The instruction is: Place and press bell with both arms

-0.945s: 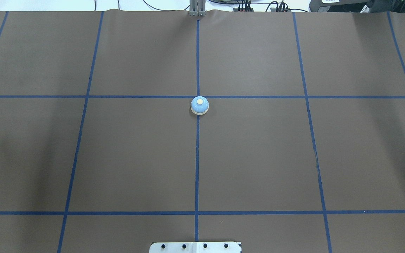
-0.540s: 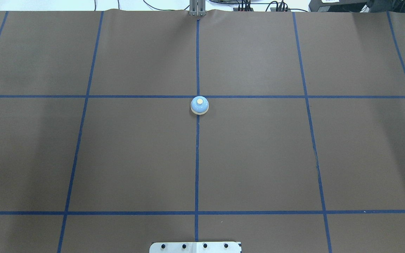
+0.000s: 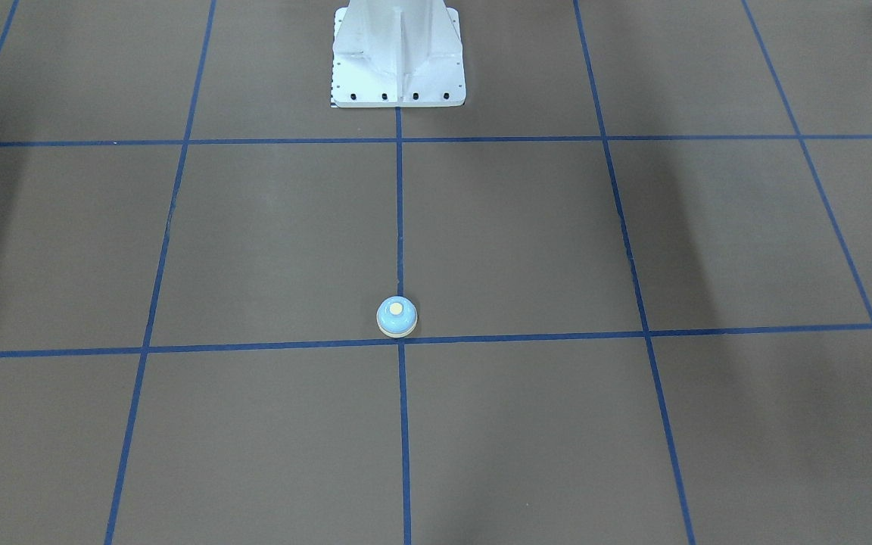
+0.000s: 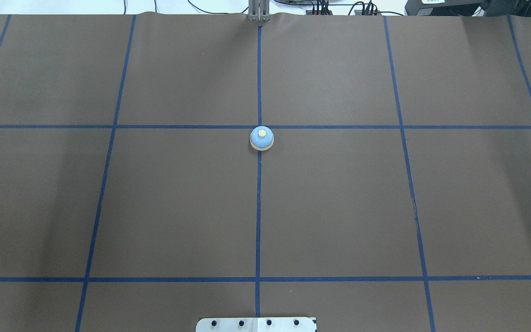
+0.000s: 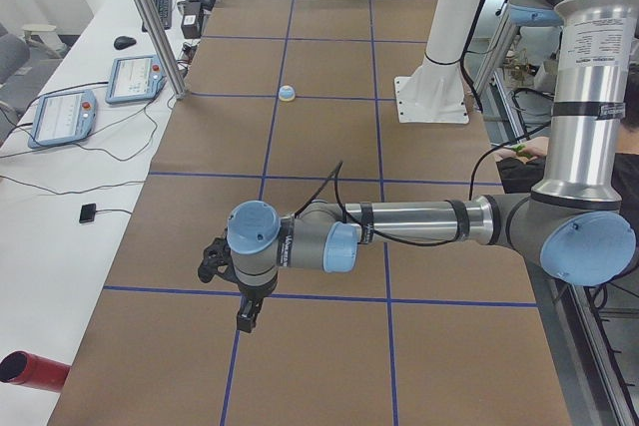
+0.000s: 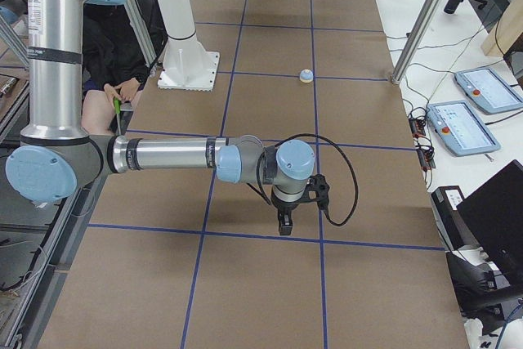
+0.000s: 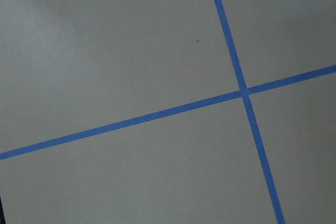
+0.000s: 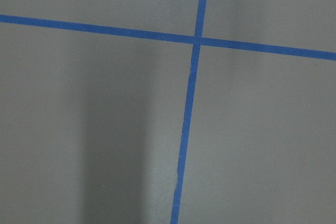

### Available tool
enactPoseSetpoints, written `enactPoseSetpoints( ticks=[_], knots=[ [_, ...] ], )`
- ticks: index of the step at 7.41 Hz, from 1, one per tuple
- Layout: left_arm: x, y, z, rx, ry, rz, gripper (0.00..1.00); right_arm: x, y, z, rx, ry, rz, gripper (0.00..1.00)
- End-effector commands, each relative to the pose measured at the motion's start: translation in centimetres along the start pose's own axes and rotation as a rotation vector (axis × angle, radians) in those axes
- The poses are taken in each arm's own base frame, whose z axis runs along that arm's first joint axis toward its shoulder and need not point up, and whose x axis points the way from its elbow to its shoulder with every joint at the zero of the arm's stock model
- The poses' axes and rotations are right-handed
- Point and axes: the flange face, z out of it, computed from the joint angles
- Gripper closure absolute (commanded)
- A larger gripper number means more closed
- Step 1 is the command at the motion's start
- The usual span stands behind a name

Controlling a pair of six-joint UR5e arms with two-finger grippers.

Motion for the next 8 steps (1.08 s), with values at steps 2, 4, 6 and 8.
enactPoseSetpoints(
  ticks=[2, 4, 6, 8],
  knots=[
    [3.9, 5.3, -3.0, -0.015, 0.008, -0.099, 0.00, -0.2, 0.4, 0.2, -0.001, -0.028, 0.013, 0.00],
    [3.7, 5.9, -2.7, -0.021, 0.007, -0.111, 0.00, 0.1, 0.5, 0.4, -0.006, -0.029, 0.018, 0.00],
    [3.7, 5.8, -2.6, -0.023, 0.006, -0.108, 0.00, 0.2, 0.6, 0.5, -0.007, -0.027, 0.018, 0.00],
    [3.7, 5.8, -2.6, -0.022, 0.006, -0.107, 0.00, 0.7, 0.8, -0.1, 0.005, -0.028, 0.028, 0.00]
  ],
)
